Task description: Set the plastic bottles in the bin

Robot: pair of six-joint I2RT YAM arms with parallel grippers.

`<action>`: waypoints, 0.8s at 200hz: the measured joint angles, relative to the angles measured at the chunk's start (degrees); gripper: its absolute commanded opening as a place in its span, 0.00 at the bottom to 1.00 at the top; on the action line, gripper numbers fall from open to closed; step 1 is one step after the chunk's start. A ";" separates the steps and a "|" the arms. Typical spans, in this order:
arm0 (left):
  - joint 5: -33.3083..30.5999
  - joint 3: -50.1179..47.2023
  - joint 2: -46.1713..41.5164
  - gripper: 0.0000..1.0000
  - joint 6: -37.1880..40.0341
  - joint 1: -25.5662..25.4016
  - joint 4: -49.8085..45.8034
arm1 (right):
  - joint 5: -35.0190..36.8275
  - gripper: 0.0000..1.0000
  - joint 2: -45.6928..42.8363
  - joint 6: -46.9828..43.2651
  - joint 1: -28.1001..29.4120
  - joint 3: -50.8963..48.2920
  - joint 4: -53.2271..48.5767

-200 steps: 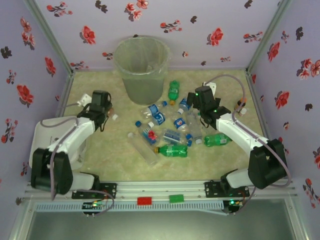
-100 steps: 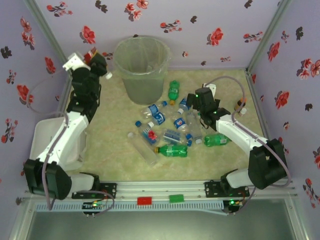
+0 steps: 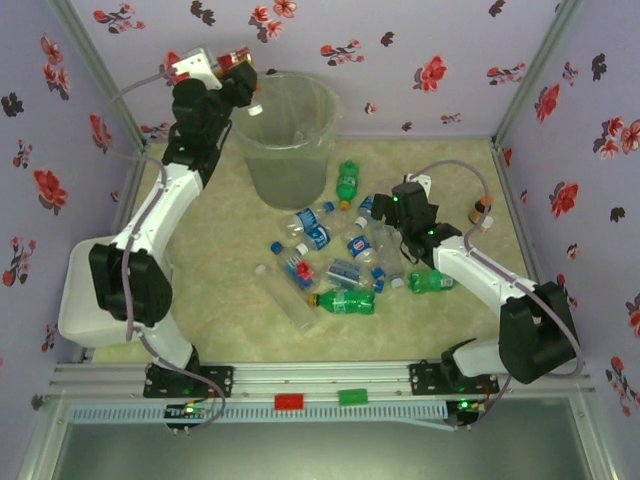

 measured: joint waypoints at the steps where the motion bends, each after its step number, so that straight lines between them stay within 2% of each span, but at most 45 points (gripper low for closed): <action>1: 0.13 0.09 0.13 0.43 0.09 0.00 -0.09 | 0.00 1.00 0.00 0.00 0.00 -0.02 0.00; 54: 4.33 8.31 10.45 0.46 3.50 -0.66 -8.57 | -0.52 1.00 -0.79 -0.02 0.00 -0.02 -0.31; 80: 4.90 10.43 13.68 0.57 5.29 -1.29 -12.37 | -0.63 1.00 -1.51 -0.02 0.00 -0.02 -0.57; 116: 5.40 12.24 15.91 0.87 6.88 -1.75 -15.69 | -0.63 1.00 -1.86 -0.07 0.00 -0.02 -0.87; 131: 5.44 12.55 16.00 0.93 7.48 -1.75 -16.39 | -0.61 1.00 -1.86 -0.13 0.00 -0.02 -0.96; 160: 4.46 13.57 15.98 0.96 7.80 -1.86 -16.55 | -0.61 1.00 -1.86 -0.15 0.00 0.00 -1.57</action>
